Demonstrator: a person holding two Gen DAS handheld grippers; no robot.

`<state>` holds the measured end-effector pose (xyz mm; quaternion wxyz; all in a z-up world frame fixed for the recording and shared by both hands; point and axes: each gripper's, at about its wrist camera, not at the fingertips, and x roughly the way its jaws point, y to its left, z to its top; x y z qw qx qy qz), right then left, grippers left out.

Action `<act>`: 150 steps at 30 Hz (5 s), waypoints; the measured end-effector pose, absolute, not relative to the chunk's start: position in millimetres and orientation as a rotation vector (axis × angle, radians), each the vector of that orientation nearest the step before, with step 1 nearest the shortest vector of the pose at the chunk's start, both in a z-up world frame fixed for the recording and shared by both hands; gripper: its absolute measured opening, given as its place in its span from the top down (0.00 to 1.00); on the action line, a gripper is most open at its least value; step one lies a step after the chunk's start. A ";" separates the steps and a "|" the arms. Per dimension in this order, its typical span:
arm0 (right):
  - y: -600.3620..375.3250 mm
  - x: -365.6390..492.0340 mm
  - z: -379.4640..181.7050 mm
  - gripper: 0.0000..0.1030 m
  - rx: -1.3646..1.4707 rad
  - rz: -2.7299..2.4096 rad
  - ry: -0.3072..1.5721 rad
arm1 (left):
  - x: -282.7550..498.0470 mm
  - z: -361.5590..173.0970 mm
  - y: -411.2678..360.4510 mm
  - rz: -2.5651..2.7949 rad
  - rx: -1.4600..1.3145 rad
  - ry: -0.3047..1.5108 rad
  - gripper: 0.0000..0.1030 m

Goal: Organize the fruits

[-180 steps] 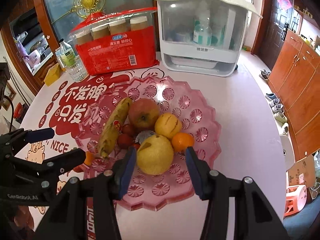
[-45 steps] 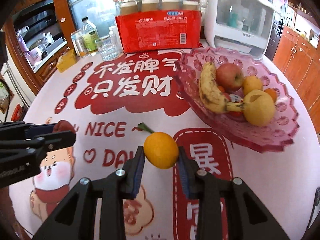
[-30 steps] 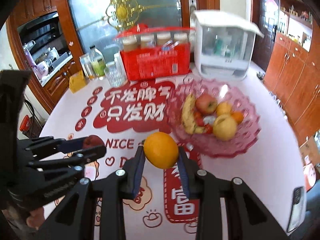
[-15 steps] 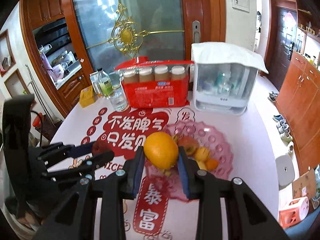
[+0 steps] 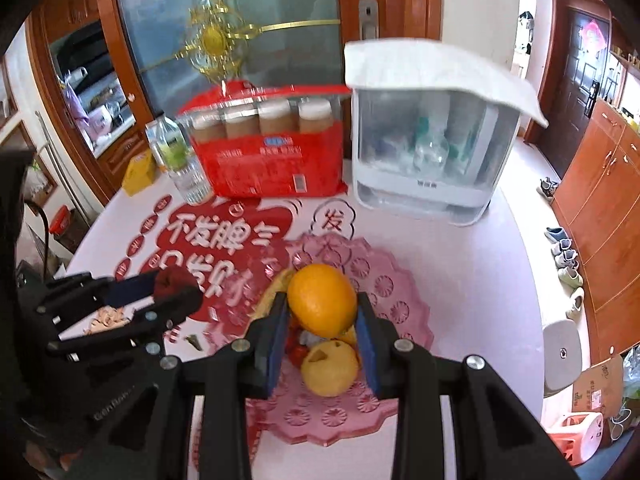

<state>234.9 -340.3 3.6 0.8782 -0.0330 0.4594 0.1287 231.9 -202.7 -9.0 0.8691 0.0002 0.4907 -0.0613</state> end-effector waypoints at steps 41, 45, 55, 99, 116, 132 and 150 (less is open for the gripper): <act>-357.2 281.6 -120.8 0.58 -0.109 0.196 1.094 | 276.7 -149.7 -208.1 -0.074 -0.099 1.267 0.15; -357.3 277.2 -120.4 0.57 -0.108 0.199 1.096 | 270.0 -144.8 -209.0 -0.070 -0.083 1.261 0.15; -357.9 267.6 -114.6 0.57 -0.089 0.199 1.092 | 254.7 -126.7 -199.3 -0.041 -0.082 1.225 0.09; -310.8 59.3 5.8 0.28 0.048 0.203 0.904 | 37.0 2.9 -115.5 0.085 -0.055 0.988 0.04; -276.4 11.3 11.9 0.28 0.044 0.160 0.921 | 0.9 12.9 -92.9 0.109 -0.043 0.985 0.04; -265.9 3.5 21.2 0.28 0.024 0.151 0.893 | -2.1 10.8 -84.6 0.120 -0.039 0.992 0.04; -254.7 8.2 23.7 0.28 0.011 0.149 0.888 | 5.2 11.6 -78.7 0.132 -0.038 0.990 0.04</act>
